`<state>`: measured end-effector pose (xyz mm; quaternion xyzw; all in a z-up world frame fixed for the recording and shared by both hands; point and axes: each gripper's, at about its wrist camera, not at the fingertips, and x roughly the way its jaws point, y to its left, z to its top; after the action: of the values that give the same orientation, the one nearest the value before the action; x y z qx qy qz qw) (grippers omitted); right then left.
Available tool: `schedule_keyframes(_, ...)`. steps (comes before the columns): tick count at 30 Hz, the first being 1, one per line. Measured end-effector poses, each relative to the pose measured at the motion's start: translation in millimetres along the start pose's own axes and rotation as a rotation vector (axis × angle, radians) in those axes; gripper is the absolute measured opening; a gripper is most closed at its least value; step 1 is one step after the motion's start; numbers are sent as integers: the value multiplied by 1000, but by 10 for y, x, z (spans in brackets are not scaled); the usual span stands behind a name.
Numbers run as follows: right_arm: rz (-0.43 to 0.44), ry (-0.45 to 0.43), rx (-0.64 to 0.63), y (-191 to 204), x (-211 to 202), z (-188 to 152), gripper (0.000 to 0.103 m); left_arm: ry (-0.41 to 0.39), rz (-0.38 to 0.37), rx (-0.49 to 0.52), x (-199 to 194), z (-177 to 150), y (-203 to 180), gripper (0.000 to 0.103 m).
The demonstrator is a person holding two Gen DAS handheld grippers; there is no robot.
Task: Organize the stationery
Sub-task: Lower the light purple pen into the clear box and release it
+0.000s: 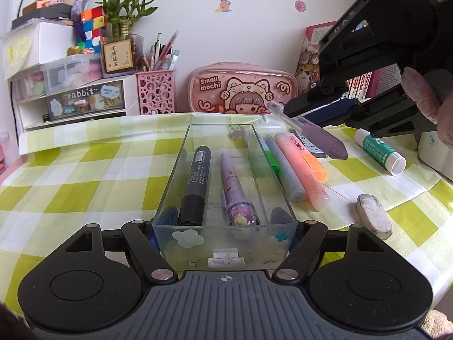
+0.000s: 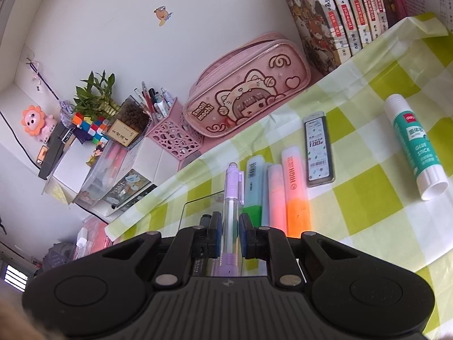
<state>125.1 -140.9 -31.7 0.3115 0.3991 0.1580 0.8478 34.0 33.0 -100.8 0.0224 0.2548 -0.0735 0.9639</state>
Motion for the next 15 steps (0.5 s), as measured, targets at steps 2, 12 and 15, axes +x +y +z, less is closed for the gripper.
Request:
schedule_keyframes(2,15,15,7,46,37,-31,17,0,0,0,0,0,0,74)
schedule_keyframes(12,4,55,57,99,231,-128,17,0,0,0,0,-1,0,74)
schedule_keyframes(15,-7,45,56,110,234,-132,17,0,0,0,0,-1,0,74)
